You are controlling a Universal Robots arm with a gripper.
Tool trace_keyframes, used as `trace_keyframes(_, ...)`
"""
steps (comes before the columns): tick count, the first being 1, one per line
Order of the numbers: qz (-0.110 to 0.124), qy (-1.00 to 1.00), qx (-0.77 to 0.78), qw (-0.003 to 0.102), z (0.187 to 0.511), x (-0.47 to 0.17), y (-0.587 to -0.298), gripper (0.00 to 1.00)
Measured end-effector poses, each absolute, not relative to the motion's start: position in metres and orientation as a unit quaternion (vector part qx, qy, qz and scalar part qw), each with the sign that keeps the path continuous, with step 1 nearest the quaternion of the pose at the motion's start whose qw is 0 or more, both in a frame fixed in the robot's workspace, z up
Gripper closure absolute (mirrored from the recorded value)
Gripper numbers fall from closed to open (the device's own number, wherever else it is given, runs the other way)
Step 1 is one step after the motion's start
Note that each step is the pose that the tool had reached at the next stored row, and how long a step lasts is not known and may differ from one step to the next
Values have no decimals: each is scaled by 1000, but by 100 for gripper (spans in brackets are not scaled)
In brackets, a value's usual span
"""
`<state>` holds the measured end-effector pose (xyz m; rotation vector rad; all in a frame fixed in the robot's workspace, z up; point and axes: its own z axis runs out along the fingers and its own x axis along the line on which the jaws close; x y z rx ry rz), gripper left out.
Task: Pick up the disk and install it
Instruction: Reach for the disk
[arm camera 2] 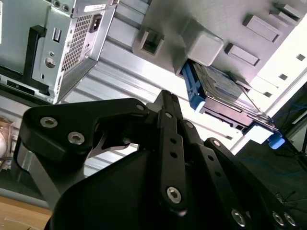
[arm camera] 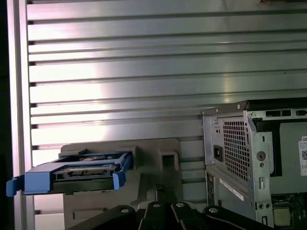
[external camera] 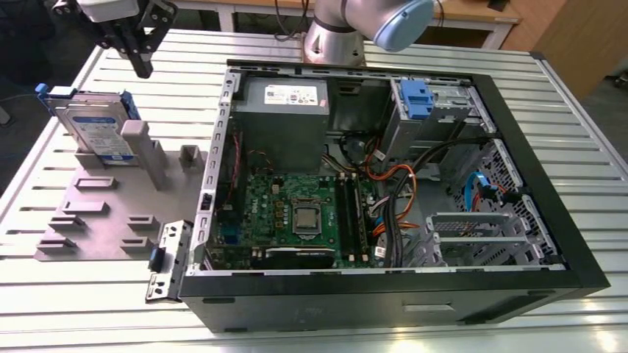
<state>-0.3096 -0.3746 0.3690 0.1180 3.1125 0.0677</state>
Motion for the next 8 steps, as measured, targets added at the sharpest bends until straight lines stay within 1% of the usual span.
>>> trace_keyframes(8, 22, 999, 38, 13, 366, -324, -373, 89)
